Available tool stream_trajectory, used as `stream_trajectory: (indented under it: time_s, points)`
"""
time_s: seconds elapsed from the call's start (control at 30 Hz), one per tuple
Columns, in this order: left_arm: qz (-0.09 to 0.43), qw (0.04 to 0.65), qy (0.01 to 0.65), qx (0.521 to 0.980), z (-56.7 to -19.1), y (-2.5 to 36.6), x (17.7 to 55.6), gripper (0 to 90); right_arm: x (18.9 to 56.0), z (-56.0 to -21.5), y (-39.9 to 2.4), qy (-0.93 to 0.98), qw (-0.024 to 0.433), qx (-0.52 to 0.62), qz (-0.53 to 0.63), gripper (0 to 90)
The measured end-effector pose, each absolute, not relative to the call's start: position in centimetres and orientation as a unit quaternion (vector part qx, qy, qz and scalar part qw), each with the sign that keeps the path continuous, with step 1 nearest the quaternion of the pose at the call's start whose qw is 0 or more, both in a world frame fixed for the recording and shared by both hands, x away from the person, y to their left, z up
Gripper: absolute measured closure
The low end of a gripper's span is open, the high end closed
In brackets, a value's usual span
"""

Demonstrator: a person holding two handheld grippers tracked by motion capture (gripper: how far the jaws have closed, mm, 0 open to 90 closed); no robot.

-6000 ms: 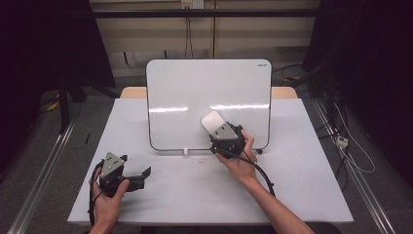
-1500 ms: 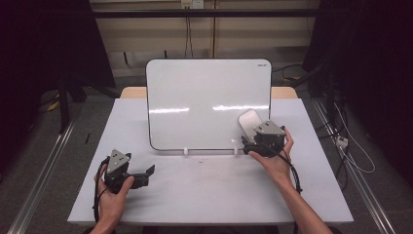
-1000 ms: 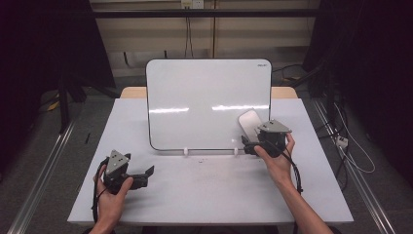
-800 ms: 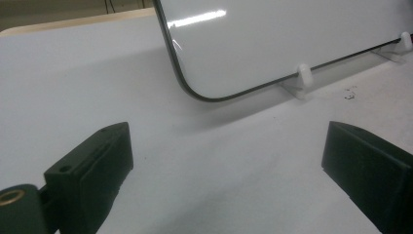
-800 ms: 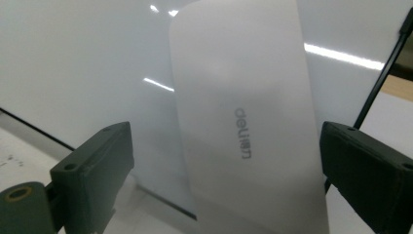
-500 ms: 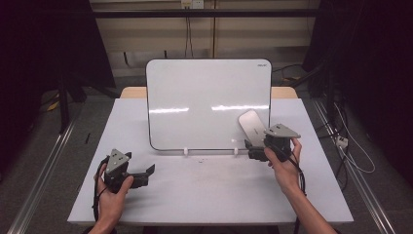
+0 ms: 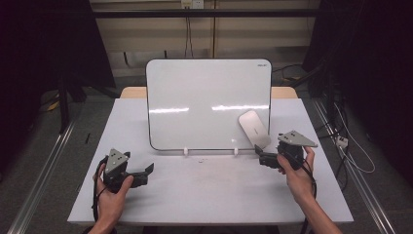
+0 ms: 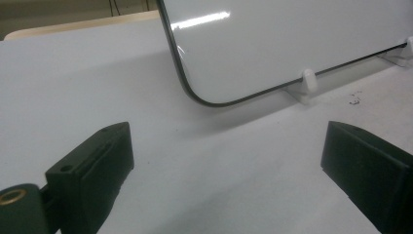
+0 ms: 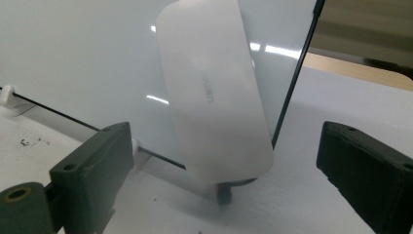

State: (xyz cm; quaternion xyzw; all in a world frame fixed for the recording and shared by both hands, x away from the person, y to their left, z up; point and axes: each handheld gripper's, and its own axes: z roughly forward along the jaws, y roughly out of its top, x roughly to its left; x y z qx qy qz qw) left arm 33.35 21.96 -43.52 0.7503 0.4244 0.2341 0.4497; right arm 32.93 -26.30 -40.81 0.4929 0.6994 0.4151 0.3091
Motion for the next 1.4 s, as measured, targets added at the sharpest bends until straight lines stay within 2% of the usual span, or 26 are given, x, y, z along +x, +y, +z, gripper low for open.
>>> stream_trajectory:
  time_s: [0.37, 1.07, 1.4]
  points:
    - [0.231, 0.450, 0.423, 0.752, -43.6, 21.9, 33.4, 5.0, 30.9, -41.8, -27.7, 0.688, 0.303, 0.509, 0.419, 6.1]
    - [0.234, 0.452, 0.426, 0.748, -43.5, 22.1, 33.1, 5.0, 28.1, -44.4, -30.0, 0.677, 0.327, 0.522, 0.402, 6.9]
    - [0.231, 0.455, 0.427, 0.747, -43.5, 22.1, 33.1, 5.0, 27.9, -44.9, -30.6, 0.672, 0.324, 0.530, 0.403, 6.6]
